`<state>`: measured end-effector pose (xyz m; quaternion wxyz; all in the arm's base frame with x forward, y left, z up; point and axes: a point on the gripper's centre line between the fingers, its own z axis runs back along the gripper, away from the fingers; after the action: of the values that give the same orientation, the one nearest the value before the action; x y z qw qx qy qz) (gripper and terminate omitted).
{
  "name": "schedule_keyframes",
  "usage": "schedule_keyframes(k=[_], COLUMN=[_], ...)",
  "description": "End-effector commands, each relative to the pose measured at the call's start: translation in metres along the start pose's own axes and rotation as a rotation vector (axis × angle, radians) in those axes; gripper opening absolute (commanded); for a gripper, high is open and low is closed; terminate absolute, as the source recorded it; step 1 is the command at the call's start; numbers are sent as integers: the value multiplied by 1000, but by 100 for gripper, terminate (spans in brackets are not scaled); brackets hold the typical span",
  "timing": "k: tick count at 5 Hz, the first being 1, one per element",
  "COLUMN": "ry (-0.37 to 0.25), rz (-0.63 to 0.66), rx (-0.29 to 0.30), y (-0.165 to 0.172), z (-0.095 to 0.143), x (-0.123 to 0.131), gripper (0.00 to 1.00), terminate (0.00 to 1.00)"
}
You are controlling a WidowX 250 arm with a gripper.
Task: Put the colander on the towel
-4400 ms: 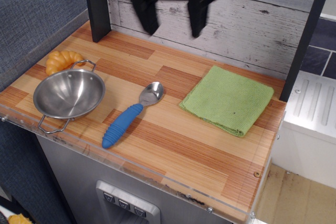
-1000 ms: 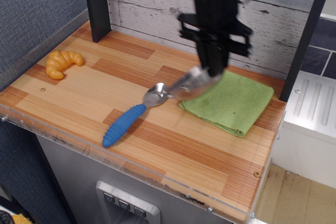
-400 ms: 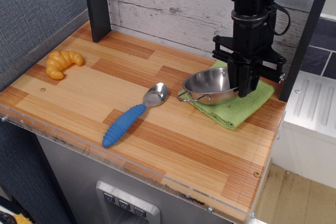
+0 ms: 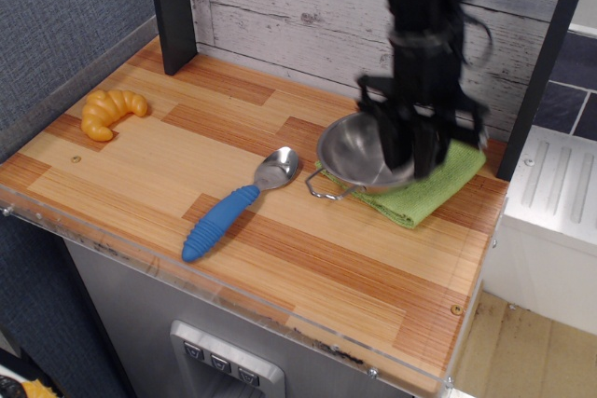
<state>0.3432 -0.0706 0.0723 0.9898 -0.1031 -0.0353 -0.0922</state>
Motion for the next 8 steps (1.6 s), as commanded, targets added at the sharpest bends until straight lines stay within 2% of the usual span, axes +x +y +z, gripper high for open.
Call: schedule_keyframes(k=[1, 2, 3, 4, 5, 6, 8], ry=[-207, -219, -221, -210, -205, -194, -182], rz=[336, 311, 181, 109, 113, 148, 162], rx=[7, 50, 50, 68, 118, 202, 220], y=[64, 93, 107, 112, 112, 108, 103], z=[98, 98, 94, 93, 93, 93, 92], x=[-55, -79, -88, -85, -82, -82, -82], gripper=[100, 100, 100, 100, 100, 100, 100], terminate=[0, 0, 0, 0, 0, 0, 0])
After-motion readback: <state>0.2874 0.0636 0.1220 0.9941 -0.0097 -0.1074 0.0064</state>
